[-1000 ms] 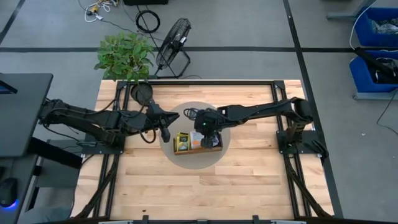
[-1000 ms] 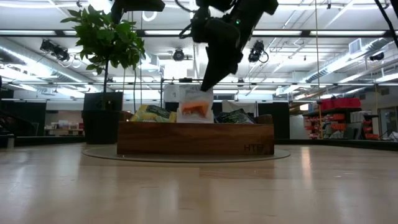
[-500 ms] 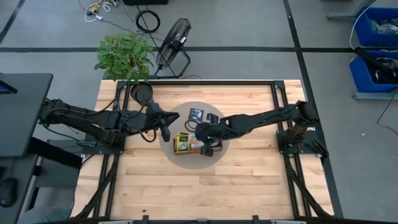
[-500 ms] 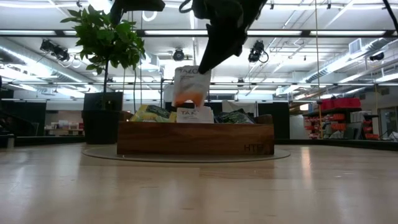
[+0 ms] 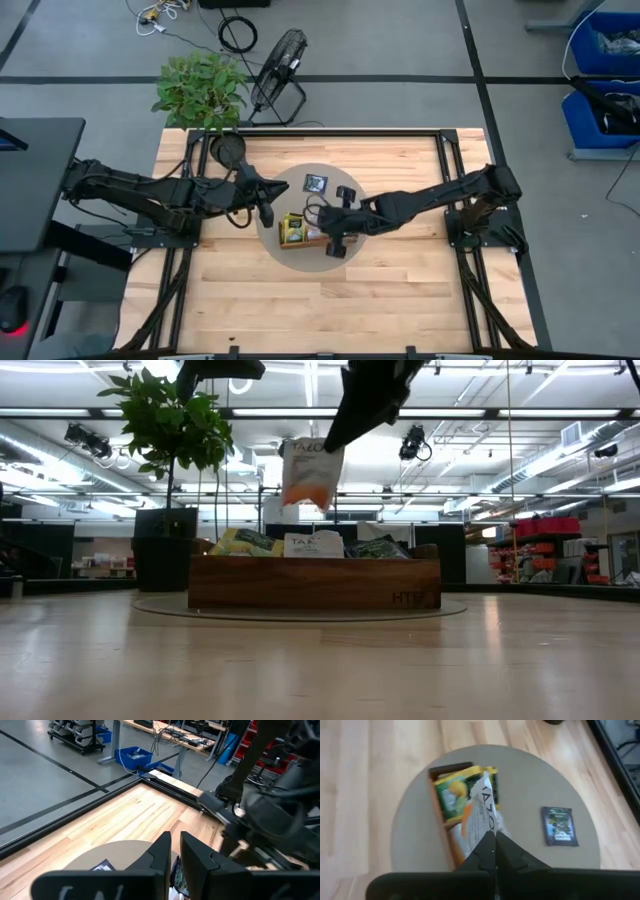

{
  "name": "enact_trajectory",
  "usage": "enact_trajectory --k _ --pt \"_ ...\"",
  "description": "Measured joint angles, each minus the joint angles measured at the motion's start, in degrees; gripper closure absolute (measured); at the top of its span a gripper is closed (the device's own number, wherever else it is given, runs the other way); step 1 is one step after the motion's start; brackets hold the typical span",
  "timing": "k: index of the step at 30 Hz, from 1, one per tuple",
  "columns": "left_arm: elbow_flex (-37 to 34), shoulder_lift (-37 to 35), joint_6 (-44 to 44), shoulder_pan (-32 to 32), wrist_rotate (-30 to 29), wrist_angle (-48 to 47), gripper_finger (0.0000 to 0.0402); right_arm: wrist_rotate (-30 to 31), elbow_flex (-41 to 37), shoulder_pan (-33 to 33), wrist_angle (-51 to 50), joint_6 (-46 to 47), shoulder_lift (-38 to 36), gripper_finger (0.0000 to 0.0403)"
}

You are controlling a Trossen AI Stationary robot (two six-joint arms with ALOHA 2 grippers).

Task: Pick & Place Tea
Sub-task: Put the orange tea bag into the middle section of the wooden organizer

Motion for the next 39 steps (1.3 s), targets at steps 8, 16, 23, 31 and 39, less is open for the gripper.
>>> enact_trajectory --k 8,16,23,31,39 --pt "0.00 0.00 -1.06 0.00 -1.01 -0.03 0.0356 -0.42 -0.04 3.33 -0.91 -1.19 0.00 0.0403" --pt "0.00 0.00 -0.69 0.02 -2.37 -0.05 0.0356 -2.30 -5.11 2.01 2.80 -1.01 0.02 0.0403" --pt "0.00 0.00 0.39 0.02 -2.51 -0.02 0.0356 -2.32 -6.40 -0.12 4.83 -0.05 0.04 0.0403" --pt "0.00 0.00 0.46 0.02 -2.51 -0.01 0.0356 -4.22 -6.40 -0.97 4.83 -0.18 0.04 0.0403" --pt "0.00 0.00 0.50 0.02 -2.51 -0.02 0.0356 -4.26 -6.40 -0.86 4.85 -0.51 0.06 0.0403"
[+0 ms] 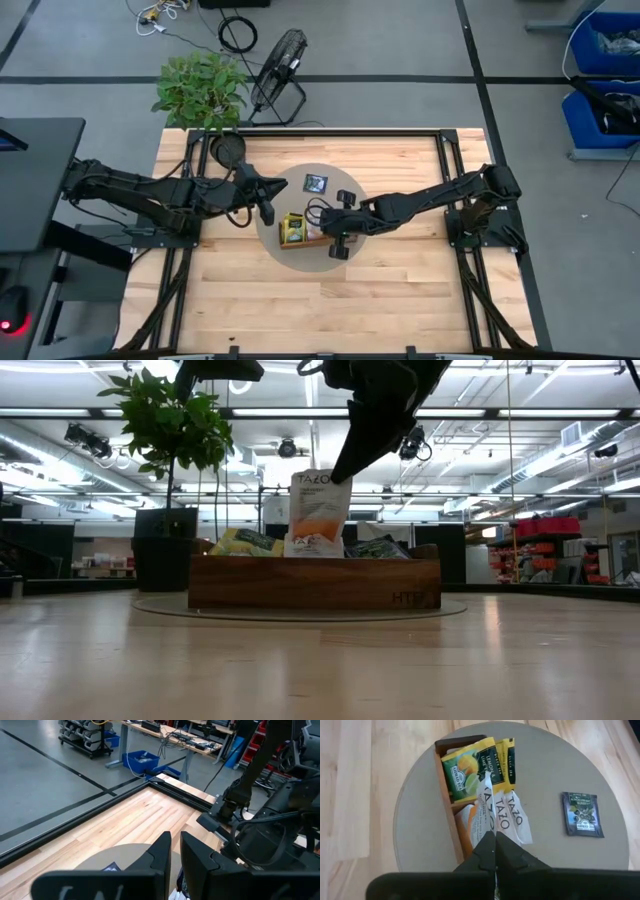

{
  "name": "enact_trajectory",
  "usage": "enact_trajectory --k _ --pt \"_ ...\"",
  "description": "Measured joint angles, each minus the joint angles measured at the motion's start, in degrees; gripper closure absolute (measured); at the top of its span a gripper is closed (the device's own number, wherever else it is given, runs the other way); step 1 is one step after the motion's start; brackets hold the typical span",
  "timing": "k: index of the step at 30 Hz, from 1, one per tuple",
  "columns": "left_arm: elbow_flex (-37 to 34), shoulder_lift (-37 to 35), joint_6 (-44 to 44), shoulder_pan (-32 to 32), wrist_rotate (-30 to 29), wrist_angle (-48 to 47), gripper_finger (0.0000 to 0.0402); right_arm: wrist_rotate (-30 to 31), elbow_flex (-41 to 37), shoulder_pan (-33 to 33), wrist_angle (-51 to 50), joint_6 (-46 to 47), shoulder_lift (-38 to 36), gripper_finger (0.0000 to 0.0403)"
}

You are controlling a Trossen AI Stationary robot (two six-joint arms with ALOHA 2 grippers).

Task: Pick & Place Tea
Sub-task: Put the orange tea bag into the middle section of the wooden organizer

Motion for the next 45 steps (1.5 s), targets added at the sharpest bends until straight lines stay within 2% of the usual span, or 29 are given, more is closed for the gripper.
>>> enact_trajectory --k 24,35,45 --pt "0.00 -0.02 0.11 0.00 -0.35 0.09 0.0356 -3.56 -0.09 -0.05 1.39 -3.92 2.48 0.0403" --pt "0.00 -0.02 0.42 0.02 -0.44 0.44 0.0356 -3.90 -0.02 -2.07 1.15 -5.68 3.61 0.0403" --pt "0.00 -0.02 0.42 0.00 -0.44 0.63 0.0356 -3.68 -3.28 -2.29 2.39 -5.90 3.61 0.0403"
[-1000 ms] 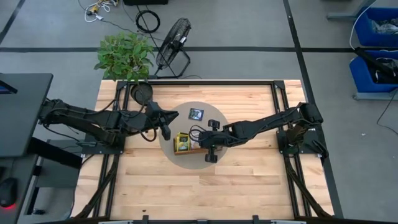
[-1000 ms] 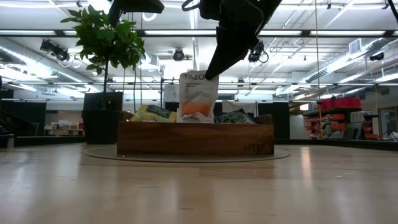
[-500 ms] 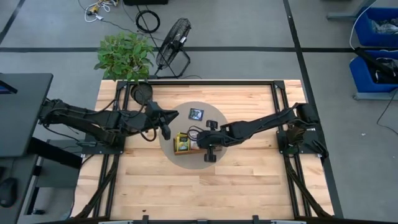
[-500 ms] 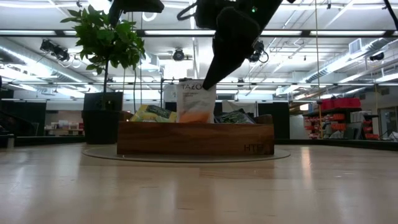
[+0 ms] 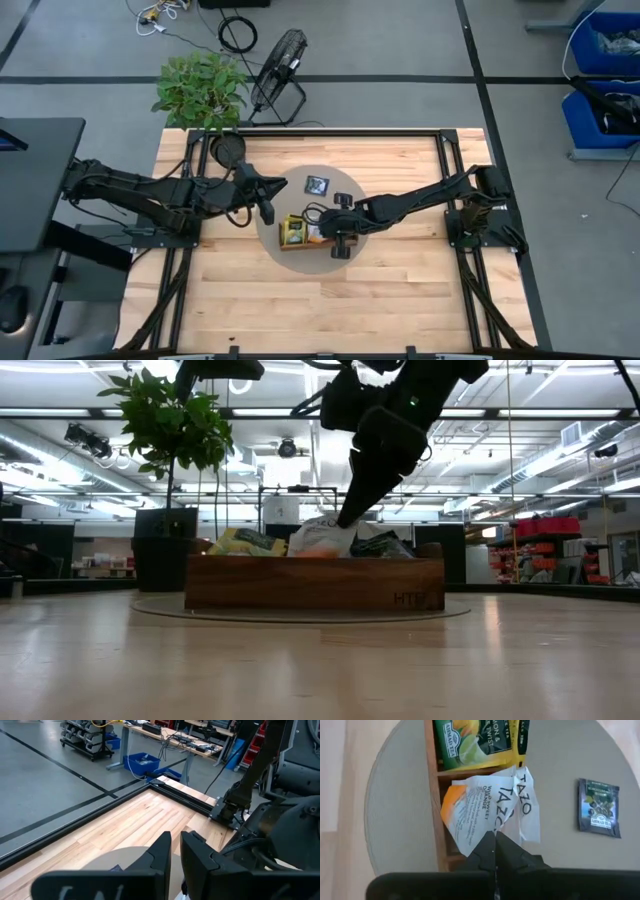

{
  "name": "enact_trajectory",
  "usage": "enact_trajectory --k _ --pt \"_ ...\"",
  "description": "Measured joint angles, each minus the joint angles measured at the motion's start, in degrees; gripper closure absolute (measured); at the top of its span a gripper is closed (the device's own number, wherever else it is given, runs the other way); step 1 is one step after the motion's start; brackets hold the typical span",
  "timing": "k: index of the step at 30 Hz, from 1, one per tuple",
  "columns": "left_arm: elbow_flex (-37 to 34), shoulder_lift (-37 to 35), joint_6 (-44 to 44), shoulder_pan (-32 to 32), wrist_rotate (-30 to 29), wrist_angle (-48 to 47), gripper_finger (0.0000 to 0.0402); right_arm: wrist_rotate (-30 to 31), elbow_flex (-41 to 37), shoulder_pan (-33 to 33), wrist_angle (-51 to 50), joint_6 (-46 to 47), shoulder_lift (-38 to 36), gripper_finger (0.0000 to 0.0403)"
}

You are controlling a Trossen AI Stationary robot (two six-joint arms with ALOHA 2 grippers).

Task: Pick & Place Tea
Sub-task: Put the orange tea bag into the middle section of the wooden organizer

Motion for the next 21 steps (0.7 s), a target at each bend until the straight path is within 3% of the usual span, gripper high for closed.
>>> enact_trajectory --k 21 --pt "0.00 0.00 0.02 0.17 -0.47 1.24 0.0356 5.66 0.42 -0.09 0.26 -3.44 0.00 0.0403"
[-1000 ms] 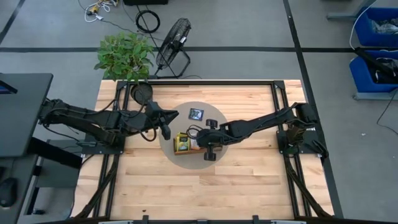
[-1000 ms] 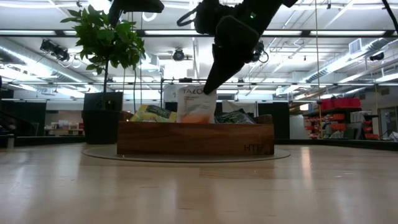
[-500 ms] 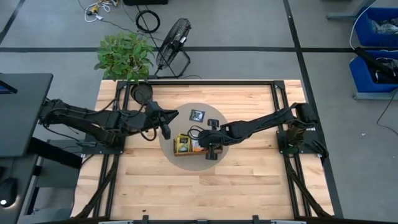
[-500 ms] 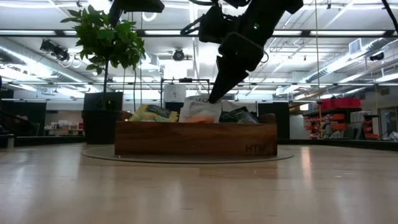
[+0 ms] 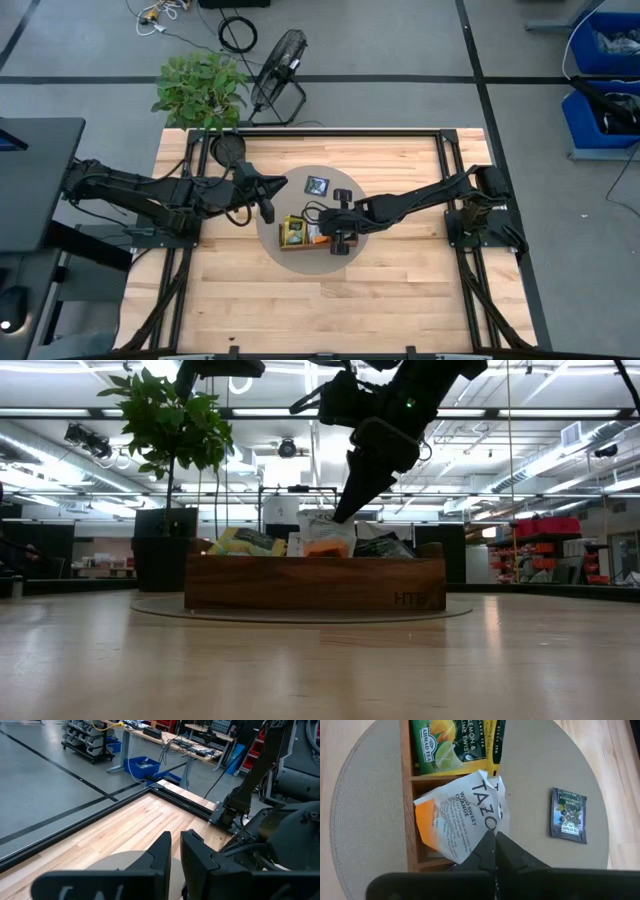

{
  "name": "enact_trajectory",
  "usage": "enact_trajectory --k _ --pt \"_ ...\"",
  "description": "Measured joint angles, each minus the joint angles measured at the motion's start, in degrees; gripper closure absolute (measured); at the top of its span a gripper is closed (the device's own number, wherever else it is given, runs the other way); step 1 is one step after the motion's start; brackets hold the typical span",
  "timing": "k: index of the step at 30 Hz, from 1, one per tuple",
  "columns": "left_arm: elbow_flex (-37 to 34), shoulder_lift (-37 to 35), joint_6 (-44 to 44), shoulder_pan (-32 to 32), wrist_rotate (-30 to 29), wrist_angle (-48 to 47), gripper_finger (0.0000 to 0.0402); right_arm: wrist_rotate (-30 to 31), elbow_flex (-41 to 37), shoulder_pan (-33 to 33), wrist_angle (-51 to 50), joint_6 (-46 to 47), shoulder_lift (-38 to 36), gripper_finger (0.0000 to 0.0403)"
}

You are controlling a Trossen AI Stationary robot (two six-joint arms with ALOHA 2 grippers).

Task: Pick & Place Tea
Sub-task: Put the orange tea bag into the middle section of the wooden organizer

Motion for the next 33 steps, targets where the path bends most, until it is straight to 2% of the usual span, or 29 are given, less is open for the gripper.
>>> enact_trajectory --k 6,21,33 --pt "0.00 0.00 0.00 0.00 0.01 0.22 0.0356 -1.95 0.00 0.33 0.37 0.72 0.00 0.0403" --pt "0.00 0.00 0.00 0.00 0.03 0.85 0.0356 -2.10 0.02 2.28 0.48 2.13 -0.04 0.0400" --pt "0.00 0.00 -0.02 0.00 0.03 0.83 0.0356 -7.54 0.09 1.88 1.75 2.10 -0.50 0.0395"
